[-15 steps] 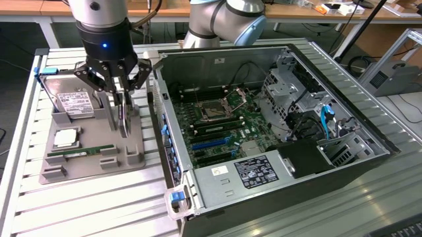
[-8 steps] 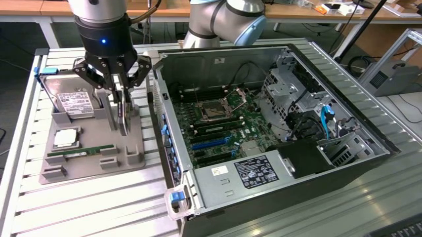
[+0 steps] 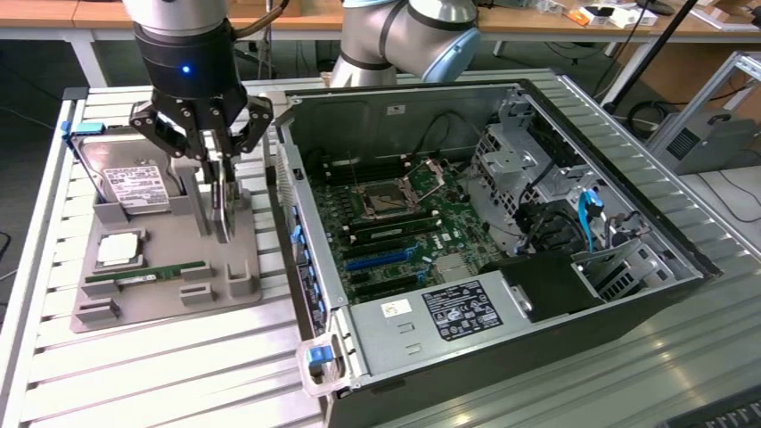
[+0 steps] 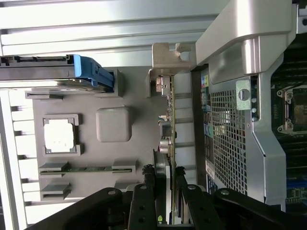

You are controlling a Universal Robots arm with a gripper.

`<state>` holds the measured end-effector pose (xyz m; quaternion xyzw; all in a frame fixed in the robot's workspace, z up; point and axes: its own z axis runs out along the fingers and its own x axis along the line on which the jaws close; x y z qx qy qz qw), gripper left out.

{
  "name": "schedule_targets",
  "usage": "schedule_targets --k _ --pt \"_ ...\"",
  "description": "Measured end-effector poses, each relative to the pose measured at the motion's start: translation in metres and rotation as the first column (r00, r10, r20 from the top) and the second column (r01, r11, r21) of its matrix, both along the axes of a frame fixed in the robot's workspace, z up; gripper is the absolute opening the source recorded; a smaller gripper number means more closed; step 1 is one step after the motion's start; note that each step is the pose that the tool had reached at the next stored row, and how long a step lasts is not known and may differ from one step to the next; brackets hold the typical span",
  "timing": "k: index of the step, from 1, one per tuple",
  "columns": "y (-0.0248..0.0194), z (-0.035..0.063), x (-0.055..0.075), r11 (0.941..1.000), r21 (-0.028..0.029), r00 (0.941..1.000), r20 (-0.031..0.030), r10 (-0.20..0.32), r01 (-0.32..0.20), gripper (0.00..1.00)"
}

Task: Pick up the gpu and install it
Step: 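Pick up the gpu and move the gpu toward the slot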

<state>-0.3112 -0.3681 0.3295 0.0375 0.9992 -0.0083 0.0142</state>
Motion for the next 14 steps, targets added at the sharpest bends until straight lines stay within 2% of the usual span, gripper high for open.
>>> schedule_targets --k 14 --pt "0.0000 0.0101 0.0000 1.0000 0.0000 1.0000 0.0000 0.000 0.000 0.27"
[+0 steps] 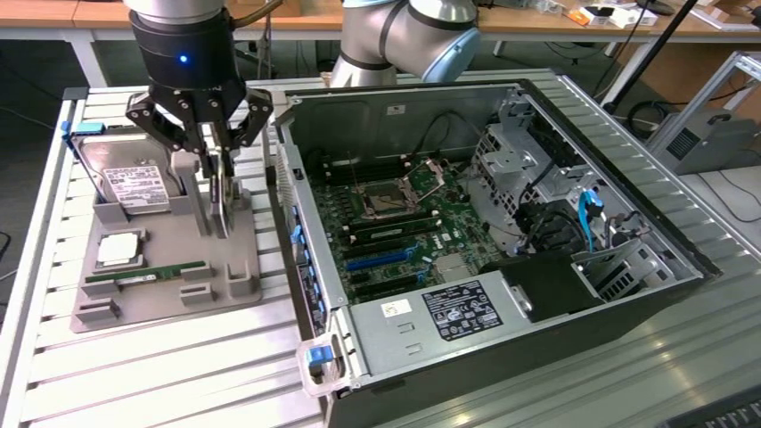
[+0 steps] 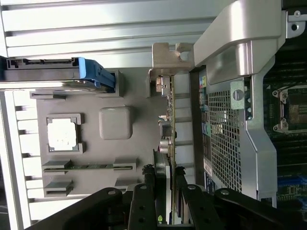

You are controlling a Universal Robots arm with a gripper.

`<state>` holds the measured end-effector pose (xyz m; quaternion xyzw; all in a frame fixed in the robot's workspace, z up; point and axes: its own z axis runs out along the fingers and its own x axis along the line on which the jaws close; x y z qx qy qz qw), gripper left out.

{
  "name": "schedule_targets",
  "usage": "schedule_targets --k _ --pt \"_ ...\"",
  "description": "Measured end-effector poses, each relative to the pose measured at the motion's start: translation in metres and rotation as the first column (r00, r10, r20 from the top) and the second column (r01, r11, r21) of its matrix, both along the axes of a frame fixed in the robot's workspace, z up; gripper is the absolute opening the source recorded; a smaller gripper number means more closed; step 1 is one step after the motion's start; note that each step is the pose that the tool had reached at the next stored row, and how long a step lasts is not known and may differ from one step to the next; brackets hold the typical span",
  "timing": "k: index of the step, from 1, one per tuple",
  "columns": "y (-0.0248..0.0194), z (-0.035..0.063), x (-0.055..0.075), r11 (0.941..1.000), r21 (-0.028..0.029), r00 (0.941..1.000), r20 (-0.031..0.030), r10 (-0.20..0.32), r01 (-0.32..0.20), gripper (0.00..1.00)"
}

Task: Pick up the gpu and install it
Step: 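Pick up the gpu and move the gpu toward the slot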

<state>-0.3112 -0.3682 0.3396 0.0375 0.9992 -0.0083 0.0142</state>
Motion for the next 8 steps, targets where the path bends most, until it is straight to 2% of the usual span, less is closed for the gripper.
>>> schedule_targets --k 8 --pt "0.0000 0.0045 0.0000 1.0000 -0.0001 1.0000 -0.0002 0.000 0.000 0.27"
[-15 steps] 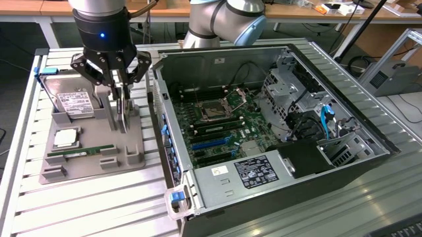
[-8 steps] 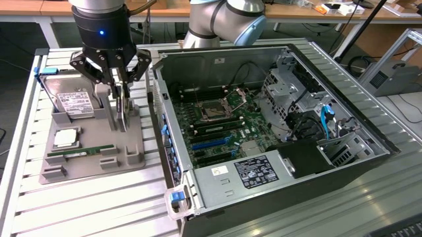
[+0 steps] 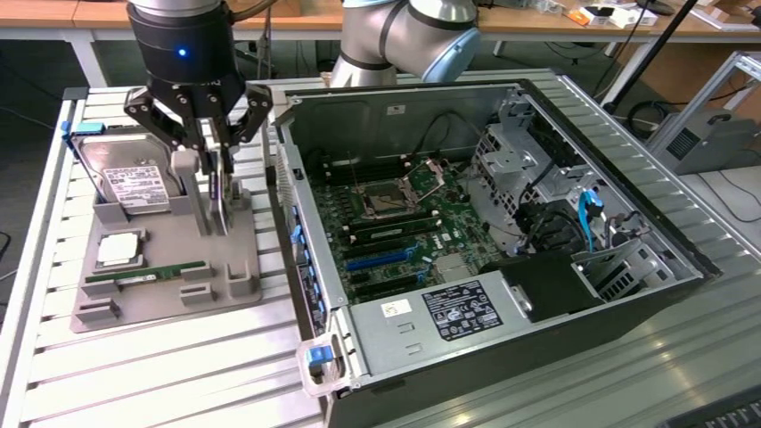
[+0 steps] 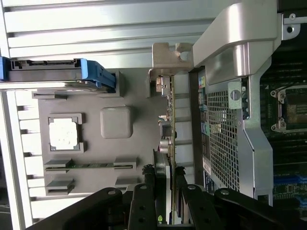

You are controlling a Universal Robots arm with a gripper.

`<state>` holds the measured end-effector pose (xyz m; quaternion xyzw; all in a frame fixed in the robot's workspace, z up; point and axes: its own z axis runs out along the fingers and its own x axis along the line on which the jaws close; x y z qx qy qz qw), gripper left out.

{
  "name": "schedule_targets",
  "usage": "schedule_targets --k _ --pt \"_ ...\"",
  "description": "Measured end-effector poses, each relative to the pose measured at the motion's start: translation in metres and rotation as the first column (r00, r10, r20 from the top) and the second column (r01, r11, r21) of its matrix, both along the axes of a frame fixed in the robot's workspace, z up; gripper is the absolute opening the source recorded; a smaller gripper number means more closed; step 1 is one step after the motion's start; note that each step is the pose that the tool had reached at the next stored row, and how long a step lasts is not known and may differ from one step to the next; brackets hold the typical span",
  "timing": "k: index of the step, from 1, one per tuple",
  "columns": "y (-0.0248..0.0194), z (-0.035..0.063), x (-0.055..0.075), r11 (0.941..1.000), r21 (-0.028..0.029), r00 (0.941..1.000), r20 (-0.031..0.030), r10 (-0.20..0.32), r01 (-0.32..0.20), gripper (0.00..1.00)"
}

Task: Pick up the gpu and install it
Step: 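Pick up the gpu and move the gpu toward the slot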

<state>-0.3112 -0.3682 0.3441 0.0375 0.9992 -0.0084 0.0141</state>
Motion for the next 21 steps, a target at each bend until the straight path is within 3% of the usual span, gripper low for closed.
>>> schedule_targets --k 21 --pt "0.0000 0.0118 0.000 1.0000 0.0001 1.0000 0.0002 0.000 0.000 0.27"
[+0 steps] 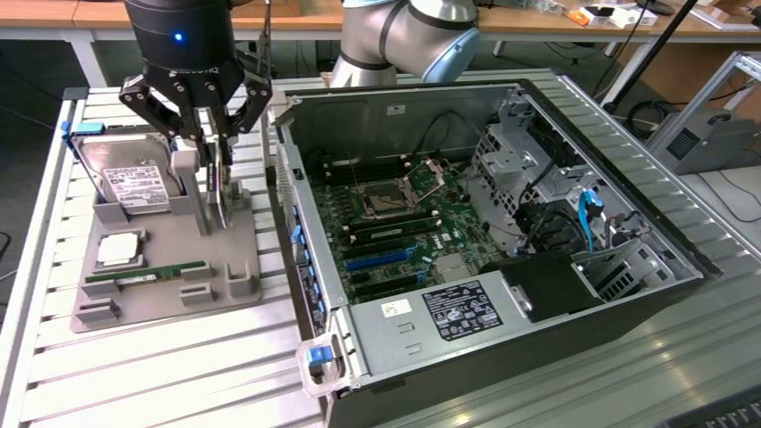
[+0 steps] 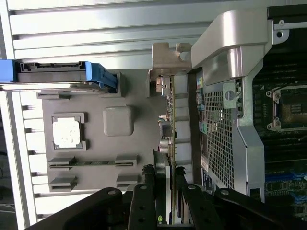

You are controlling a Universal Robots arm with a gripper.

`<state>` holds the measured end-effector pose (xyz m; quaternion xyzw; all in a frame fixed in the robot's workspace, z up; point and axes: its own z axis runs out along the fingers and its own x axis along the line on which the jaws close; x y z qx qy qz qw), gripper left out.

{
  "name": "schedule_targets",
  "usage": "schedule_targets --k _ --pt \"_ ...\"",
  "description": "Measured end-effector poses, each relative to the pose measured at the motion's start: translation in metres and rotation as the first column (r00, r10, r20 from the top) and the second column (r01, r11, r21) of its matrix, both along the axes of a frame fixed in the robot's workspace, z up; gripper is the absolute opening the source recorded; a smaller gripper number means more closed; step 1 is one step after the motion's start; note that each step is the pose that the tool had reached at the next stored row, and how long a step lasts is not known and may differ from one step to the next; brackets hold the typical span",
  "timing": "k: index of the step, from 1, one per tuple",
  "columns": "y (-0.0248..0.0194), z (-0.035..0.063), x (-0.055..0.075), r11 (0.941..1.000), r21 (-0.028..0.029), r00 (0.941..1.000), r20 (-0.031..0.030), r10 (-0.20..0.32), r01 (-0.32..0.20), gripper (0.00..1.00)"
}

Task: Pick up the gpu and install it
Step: 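Pick up the gpu and move the gpu toward the slot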

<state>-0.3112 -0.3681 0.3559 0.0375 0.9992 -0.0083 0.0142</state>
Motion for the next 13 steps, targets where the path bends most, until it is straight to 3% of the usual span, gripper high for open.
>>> schedule_targets --k 13 --pt "0.0000 0.0116 0.000 1.0000 0.0000 1.0000 0.0000 0.000 0.000 0.27"
